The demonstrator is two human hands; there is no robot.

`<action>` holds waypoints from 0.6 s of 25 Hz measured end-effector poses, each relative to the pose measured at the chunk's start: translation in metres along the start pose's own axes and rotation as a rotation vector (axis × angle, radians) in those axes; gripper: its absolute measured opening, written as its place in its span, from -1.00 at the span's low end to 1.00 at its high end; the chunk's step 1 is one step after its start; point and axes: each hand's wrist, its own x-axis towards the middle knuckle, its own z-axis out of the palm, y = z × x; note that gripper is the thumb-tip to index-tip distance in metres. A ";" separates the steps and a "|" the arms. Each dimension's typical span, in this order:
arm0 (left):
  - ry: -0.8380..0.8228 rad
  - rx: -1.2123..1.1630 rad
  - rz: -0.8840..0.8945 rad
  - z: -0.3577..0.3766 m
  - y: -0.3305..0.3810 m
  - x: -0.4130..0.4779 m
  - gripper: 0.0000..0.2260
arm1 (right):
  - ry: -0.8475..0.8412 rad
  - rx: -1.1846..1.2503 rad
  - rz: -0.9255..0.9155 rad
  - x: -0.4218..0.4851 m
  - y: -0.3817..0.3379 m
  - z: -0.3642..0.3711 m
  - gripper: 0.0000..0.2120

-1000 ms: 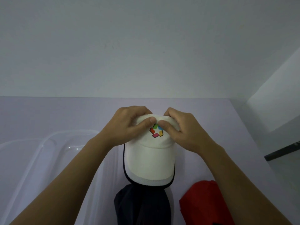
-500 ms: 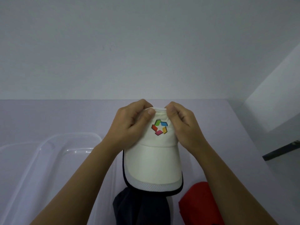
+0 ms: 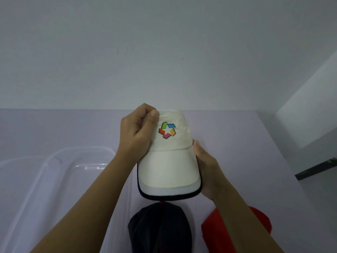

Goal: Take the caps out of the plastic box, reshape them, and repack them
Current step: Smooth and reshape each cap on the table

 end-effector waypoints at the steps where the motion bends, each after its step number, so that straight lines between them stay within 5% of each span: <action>1: 0.002 0.012 -0.002 0.001 -0.002 -0.001 -0.80 | -0.010 0.074 0.039 -0.001 0.000 0.001 -0.32; 5: -0.013 0.258 -0.116 0.009 -0.001 -0.003 -0.86 | 0.005 0.288 0.048 0.002 0.005 0.000 -0.41; 7: -0.058 0.304 -0.432 0.007 -0.003 -0.007 -0.56 | 0.038 0.307 0.011 0.007 0.004 -0.004 -0.43; 9: -0.116 0.016 -0.875 0.004 0.004 -0.013 -0.40 | 0.073 0.280 -0.024 0.010 0.003 -0.008 -0.46; 11: -0.213 -0.358 -1.121 0.003 0.000 -0.025 -0.50 | 0.098 0.249 -0.026 0.014 0.003 -0.013 -0.51; 15: -0.170 -0.728 -1.106 0.009 -0.022 -0.035 -0.55 | 0.152 0.147 0.091 0.021 0.008 -0.022 -0.49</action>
